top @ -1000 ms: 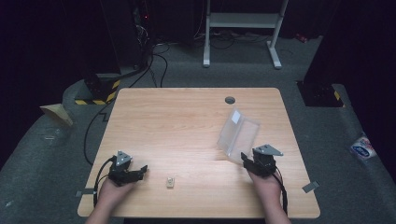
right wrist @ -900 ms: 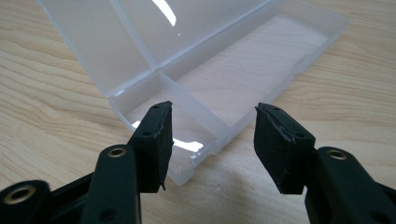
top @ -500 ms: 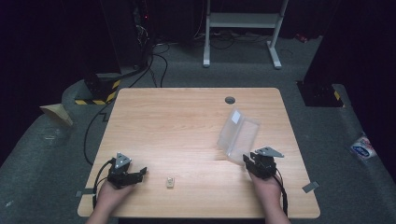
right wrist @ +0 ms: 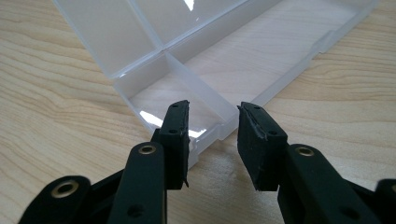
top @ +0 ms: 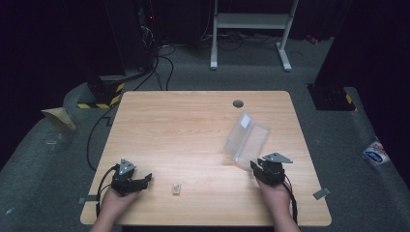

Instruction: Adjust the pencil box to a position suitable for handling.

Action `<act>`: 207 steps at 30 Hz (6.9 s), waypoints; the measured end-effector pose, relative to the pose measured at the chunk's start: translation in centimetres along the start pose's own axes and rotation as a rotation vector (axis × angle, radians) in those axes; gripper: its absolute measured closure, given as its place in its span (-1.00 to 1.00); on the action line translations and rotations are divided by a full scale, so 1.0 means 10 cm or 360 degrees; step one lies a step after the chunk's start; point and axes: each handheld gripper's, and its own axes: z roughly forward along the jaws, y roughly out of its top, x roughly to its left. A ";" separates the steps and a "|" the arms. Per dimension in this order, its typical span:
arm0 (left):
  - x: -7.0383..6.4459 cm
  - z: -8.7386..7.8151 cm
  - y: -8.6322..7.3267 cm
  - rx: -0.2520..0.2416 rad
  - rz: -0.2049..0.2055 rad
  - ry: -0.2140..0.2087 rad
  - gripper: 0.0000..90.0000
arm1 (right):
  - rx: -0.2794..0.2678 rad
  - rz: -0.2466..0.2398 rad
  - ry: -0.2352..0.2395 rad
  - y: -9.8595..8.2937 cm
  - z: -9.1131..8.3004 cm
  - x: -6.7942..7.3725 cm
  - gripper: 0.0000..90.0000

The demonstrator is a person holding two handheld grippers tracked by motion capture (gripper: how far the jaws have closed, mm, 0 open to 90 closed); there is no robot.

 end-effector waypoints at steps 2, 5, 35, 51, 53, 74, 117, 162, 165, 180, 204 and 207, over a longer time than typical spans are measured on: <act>0.00 0.00 0.00 0.0000 0.0000 0.0000 -0.55 | -0.0001 -0.0014 -0.0004 0.00 0.00 0.02 0.38; 0.00 0.00 0.00 0.0000 -0.0001 -0.0001 -0.55 | -0.0004 -0.0043 0.0000 0.00 0.02 0.08 0.34; 0.00 -0.01 0.00 0.0000 0.0002 0.0002 -0.54 | -0.0028 -0.0096 -0.0022 0.17 0.16 0.17 0.40; 0.00 -0.01 0.00 0.0001 0.0005 -0.0002 -0.54 | -0.0008 -0.0257 0.0139 0.14 0.19 0.57 0.61; 0.00 -0.01 0.00 0.0003 0.0006 -0.0005 -0.54 | -0.0012 -0.0268 0.0144 0.14 0.19 0.59 0.61; 0.00 -0.01 0.00 0.0004 0.0011 -0.0007 -0.54 | -0.0099 0.0108 -0.0317 0.05 -0.18 -0.52 0.30; 0.00 -0.01 0.00 0.0002 0.0019 -0.0013 -0.53 | 0.0021 -0.0020 -0.0119 0.09 0.09 -0.07 0.73; -0.05 -0.08 -0.07 -0.0010 0.0011 0.0005 -0.47 | 0.0018 -0.0171 0.0027 0.34 0.43 0.39 0.75; -0.06 -0.10 -0.09 -0.0011 0.0002 -0.0001 -0.47 | 0.0022 -0.0185 0.0033 0.34 0.44 0.41 0.75; -0.07 -0.11 -0.10 -0.0006 0.0004 -0.0004 -0.47 | -0.0034 -0.0155 0.0037 0.35 0.34 0.40 0.61; -0.09 -0.08 -0.07 0.0012 0.0025 -0.0029 -0.62 | -0.0108 0.0006 -0.0179 -0.02 -0.16 -0.30 0.11; -0.08 -0.06 -0.06 0.0014 0.0035 -0.0035 -0.63 | -0.0017 0.0014 -0.0243 -0.12 -0.25 -0.48 -0.01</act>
